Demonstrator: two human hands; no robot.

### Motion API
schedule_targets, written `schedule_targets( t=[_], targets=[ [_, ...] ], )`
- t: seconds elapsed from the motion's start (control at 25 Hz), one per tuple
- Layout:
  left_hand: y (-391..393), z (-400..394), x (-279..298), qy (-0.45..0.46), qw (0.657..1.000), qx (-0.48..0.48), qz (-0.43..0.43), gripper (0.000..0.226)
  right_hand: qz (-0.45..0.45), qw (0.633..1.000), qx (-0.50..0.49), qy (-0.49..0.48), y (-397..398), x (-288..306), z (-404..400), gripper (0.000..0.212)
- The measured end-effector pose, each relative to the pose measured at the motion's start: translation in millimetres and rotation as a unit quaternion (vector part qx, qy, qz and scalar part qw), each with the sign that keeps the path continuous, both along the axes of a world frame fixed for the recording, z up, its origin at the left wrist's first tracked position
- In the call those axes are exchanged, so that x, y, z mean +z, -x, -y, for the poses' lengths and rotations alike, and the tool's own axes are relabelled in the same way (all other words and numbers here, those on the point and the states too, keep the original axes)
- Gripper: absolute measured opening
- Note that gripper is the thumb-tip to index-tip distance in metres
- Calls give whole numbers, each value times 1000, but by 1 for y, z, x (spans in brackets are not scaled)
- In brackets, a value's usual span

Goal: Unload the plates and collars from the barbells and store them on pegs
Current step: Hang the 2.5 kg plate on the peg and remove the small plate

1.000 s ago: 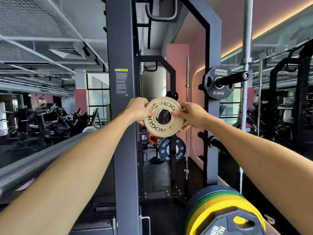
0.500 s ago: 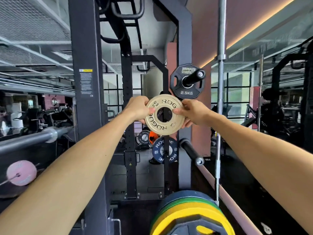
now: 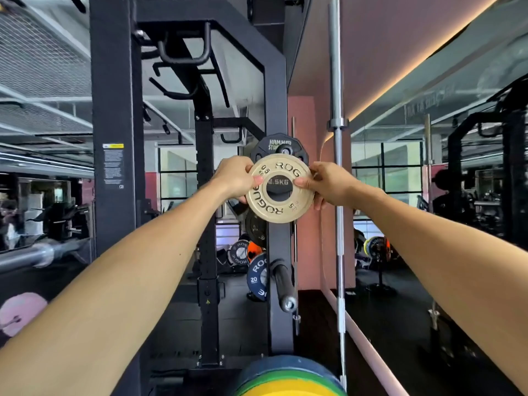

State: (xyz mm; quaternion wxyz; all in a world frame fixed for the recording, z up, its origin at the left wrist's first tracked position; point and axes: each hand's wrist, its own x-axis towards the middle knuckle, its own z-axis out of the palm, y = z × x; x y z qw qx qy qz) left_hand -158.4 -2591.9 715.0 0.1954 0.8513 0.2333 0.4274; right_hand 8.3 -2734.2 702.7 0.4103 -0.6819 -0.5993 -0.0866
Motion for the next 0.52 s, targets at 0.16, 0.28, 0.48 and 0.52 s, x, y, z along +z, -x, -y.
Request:
schedule_targets(
  t=[0.16, 0.28, 0.48, 0.52],
  targets=[
    [-18, -3, 32, -38, 999, 7, 28, 8, 23, 999, -8, -34, -16, 31, -7, 33],
    [-29, -12, 50, -55, 997, 17, 49, 15, 30, 998, -7, -52, -32, 51, -19, 37],
    [-54, -29, 70, -85, 994, 40, 58, 16, 29, 997, 5, -73, -57, 71, -44, 37],
    [-59, -34, 74, -89, 993, 43, 62, 17, 26, 997, 3, -75, -63, 74, -50, 37]
  ],
)
